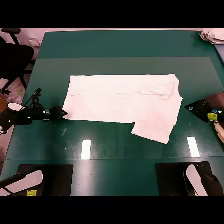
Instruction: Fold the shirts.
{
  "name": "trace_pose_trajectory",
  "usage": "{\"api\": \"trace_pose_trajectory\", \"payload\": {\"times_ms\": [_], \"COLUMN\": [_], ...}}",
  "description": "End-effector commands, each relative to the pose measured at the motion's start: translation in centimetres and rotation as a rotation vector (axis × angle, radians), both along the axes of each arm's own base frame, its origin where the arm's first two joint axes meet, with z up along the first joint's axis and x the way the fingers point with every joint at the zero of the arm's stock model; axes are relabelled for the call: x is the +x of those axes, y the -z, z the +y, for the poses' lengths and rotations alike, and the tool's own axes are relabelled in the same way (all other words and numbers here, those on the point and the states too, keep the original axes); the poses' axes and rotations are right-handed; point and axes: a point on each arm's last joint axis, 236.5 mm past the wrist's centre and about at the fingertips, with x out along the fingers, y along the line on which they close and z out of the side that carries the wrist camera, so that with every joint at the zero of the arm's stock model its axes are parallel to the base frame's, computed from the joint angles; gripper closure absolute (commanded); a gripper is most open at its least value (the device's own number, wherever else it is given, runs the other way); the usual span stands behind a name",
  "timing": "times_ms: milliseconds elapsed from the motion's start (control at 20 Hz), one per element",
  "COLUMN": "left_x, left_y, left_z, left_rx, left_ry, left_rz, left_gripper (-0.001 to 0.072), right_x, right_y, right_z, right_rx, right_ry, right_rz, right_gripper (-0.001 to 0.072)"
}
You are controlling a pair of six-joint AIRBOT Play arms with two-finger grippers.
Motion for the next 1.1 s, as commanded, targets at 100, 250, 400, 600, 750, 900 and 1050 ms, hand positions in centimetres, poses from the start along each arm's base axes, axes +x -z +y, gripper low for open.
{"api": "trace_pose_trajectory", "payload": {"times_ms": [100,250,400,600,750,900,1050], "left_x": [-2.3,-3.0,-3.2,-3.4,-3.4,-3.4,-3.4], "left_y": [1.6,1.7,1.7,1.7,1.7,1.7,1.7], "left_z": [1.8,1.5,1.4,1.3,1.3,1.3,1.3], "left_rx": [0.123,0.118,0.111,0.106,0.105,0.107,0.107], "left_ry": [0.1,0.133,0.136,0.142,0.143,0.143,0.143], "left_rz": [0.063,0.082,0.088,0.095,0.096,0.096,0.096], "left_gripper": [0.03,0.0595,0.0684,0.0684,0.0684,0.0685,0.0684], "right_x": [0.0,-0.3,-1.6,-6.4,-7.1,-8.8,-9.2], "right_y": [0.0,0.1,1.0,3.6,5.2,8.8,11.2], "right_z": [0.0,0.2,0.1,-0.7,0.4,2.0,2.8], "right_rx": [0.0,0.007,0.014,-0.012,0.018,0.099,0.133], "right_ry": [0.0,-0.008,0.012,0.05,0.031,-0.018,-0.079], "right_rz": [0.0,0.013,0.089,0.342,0.39,0.54,0.62], "right_gripper": [0.0203,0.0203,0.0203,0.0203,0.0203,0.0203,0.0203]}}
